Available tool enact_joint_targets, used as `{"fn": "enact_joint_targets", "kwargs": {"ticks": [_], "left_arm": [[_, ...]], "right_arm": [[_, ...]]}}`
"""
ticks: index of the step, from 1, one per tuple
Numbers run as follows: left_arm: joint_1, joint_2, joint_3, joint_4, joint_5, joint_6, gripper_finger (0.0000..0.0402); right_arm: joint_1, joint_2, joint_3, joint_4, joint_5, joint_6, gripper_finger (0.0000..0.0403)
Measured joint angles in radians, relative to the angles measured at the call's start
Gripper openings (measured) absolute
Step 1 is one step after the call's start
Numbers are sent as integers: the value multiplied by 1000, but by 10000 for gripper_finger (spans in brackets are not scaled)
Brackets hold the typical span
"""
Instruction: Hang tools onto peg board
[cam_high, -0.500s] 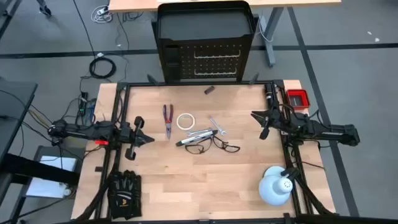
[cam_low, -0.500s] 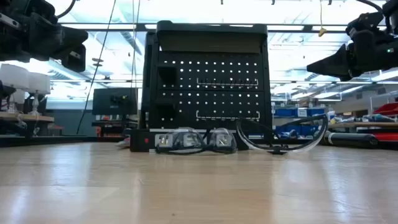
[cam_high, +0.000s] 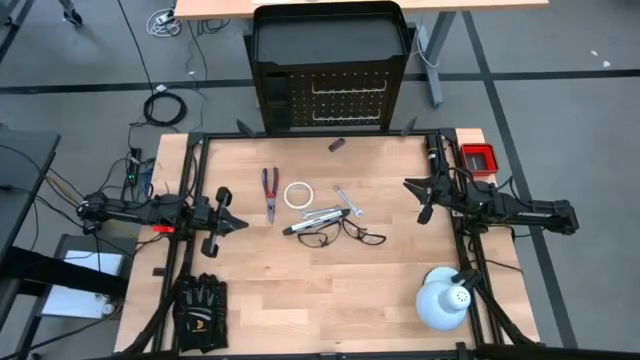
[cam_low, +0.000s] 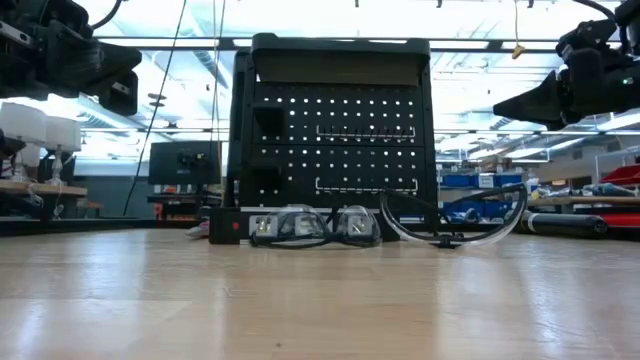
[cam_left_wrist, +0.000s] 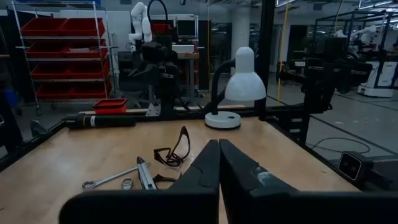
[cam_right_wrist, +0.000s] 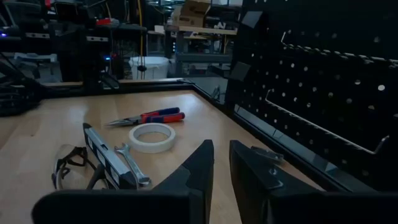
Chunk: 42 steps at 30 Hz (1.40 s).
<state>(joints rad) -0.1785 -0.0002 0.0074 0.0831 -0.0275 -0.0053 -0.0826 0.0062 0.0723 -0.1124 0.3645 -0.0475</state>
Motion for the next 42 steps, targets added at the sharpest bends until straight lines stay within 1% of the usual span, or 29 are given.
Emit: {"fn": "enact_joint_targets", "kwargs": {"ticks": [21, 22, 25, 27, 30, 32, 34, 36, 38, 40, 42], "left_arm": [[0, 0, 0, 0, 0, 1, 5], [1, 0, 0, 0, -4, 56, 5], [1, 0, 0, 2, -66, 278, 5], [2, 0, 0, 18, -173, 380, 5], [2, 0, 0, 51, -294, 443, 5], [2, 0, 0, 57, -329, 443, 5], [2, 0, 0, 70, -334, 443, 5], [2, 0, 0, 76, -329, 424, 5], [1, 0, 0, 82, -283, 320, 5], [1, 0, 0, 99, -224, 105, 5], [1, 0, 0, 125, -203, -101, 5]], "right_arm": [[0, 0, 0, 0, 0, 0, 62], [0, 0, 0, 0, 0, 0, 62], [0, 0, 0, 8, 0, 0, 62], [0, 0, 0, 27, 0, 0, 62], [0, 0, 0, 79, 0, 0, 62], [0, 0, 0, 115, 0, 2, 62], [0, 0, 0, 158, 0, -1, 62], [0, 2, 0, 212, 0, -6, 62], [0, 10, 0, 239, 0, -14, 62], [0, 25, 0, 251, -16, -25, 62], [0, 49, 0, 254, -49, -31, 62]]}}
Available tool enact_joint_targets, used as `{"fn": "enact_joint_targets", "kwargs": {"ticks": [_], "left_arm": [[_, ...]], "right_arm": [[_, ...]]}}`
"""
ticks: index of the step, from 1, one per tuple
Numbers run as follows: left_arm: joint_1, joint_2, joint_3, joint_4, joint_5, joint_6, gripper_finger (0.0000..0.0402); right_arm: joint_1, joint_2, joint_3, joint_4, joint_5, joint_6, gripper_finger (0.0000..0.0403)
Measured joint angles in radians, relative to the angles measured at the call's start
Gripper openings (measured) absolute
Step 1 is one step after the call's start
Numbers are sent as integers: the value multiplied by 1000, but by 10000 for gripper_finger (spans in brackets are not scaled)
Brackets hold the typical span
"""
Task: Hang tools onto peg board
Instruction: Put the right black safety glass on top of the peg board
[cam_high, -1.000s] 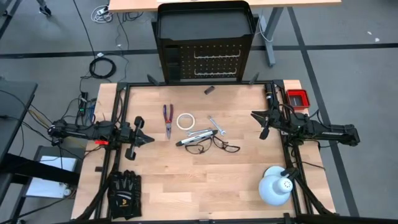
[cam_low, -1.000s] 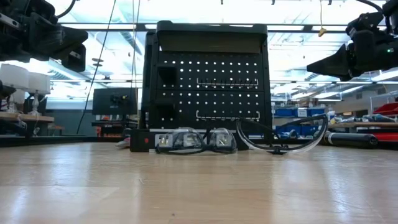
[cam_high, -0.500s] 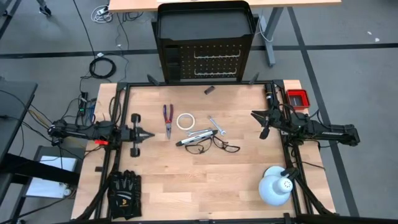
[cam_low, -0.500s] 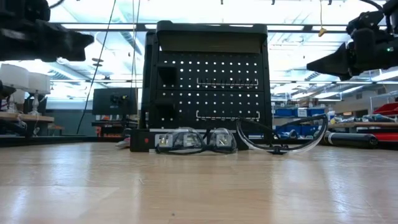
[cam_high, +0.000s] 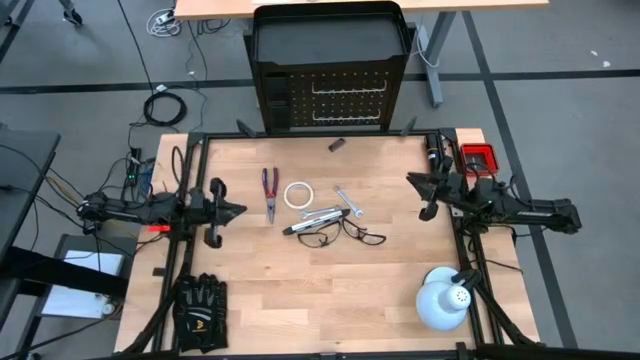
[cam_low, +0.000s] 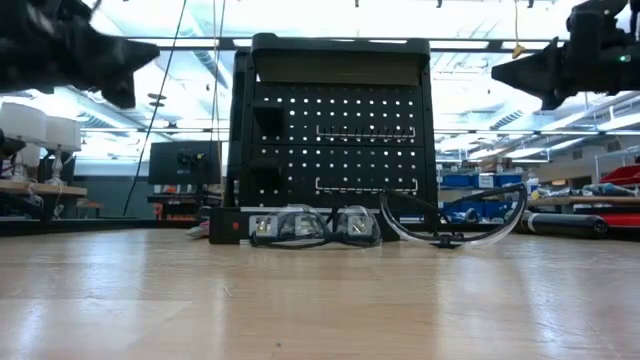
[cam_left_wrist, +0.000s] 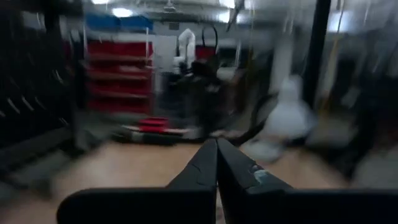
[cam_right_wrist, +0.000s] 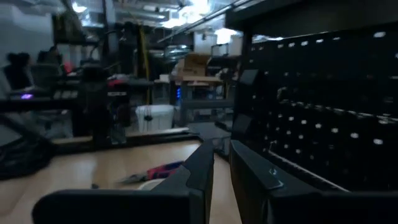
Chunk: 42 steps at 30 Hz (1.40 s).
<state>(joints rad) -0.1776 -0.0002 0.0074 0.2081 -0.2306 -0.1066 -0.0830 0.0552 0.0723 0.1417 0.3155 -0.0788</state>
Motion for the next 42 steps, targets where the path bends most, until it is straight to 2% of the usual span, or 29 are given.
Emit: {"fn": "enact_joint_targets", "kwargs": {"ticks": [2, 5, 8, 19, 24, 27, 33, 37, 42], "left_arm": [[0, 0, 0, 21, 1, -125, 5], [0, 0, 0, 47, 5, -233, 5], [0, 0, 0, 66, 5, -286, 5], [0, 0, 0, 42, -10, -291, 5], [0, 1, 0, 55, -120, -249, 5], [0, 17, 10, 75, -147, -203, 5], [-1, 155, 78, 80, -184, -188, 5], [-1, 315, 130, 95, -239, -178, 8], [-2, 519, 198, 158, -242, -129, 24]], "right_arm": [[0, 30, 0, -1, -61, -9, 62], [0, 90, 1, -3, -155, -34, 62], [0, 155, 20, -7, -165, 0, 61], [0, 486, 214, -168, -251, 92, 57], [3, 646, 307, -233, -306, 109, 62], [12, 717, 367, -332, -310, 124, 77], [53, 808, 455, -467, -310, 166, 137], [95, 855, 475, -484, -292, 177, 184], [147, 890, 485, -478, -279, 239, 223]]}}
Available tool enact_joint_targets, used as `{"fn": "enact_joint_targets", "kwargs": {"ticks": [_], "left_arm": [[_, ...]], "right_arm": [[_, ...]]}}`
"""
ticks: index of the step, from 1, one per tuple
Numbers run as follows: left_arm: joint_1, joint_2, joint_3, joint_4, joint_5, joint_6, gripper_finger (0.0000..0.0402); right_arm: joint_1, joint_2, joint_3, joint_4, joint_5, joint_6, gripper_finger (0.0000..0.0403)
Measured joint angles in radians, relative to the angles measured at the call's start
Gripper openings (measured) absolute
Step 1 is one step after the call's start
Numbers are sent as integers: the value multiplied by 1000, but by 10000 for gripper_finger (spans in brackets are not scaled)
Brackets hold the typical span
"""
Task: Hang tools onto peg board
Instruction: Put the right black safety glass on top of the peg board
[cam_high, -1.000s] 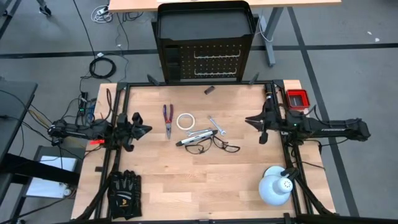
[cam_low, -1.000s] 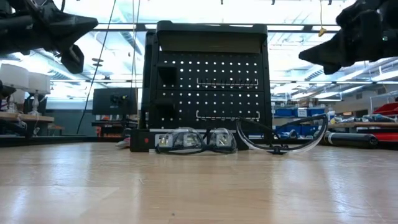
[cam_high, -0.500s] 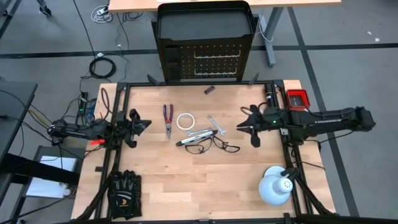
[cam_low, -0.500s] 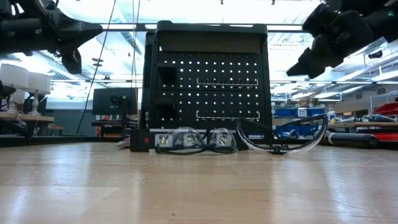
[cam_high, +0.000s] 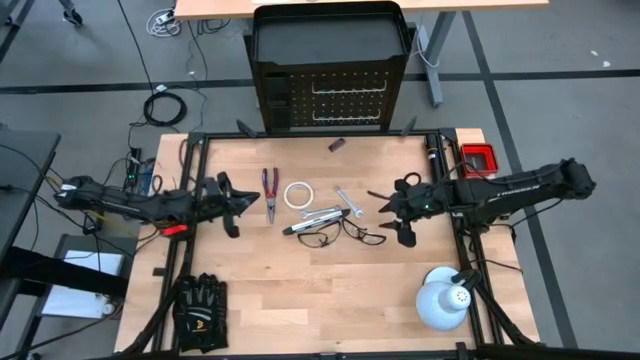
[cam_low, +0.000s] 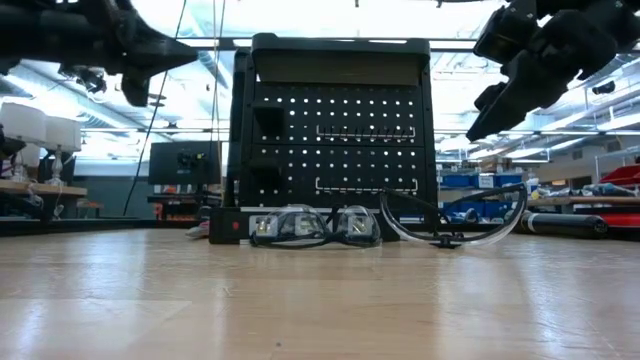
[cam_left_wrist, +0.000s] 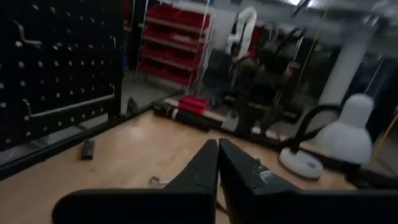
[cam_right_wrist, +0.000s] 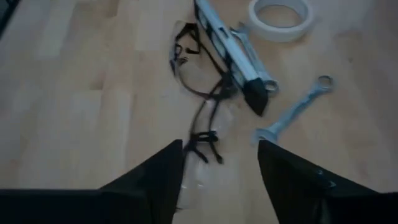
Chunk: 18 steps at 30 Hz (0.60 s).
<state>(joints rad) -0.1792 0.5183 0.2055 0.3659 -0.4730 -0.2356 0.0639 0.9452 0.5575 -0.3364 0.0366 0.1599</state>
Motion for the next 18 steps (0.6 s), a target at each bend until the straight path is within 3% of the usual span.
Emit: {"fn": "enact_joint_targets", "kwargs": {"ticks": [7, 18], "left_arm": [[0, 197, 101, 9, 3, 29, 37], [1, 350, 146, 2, -36, -8, 37]], "right_arm": [[57, 73, 0, -6, 48, 71, 223], [84, 188, 0, 27, 111, 154, 223]]}}
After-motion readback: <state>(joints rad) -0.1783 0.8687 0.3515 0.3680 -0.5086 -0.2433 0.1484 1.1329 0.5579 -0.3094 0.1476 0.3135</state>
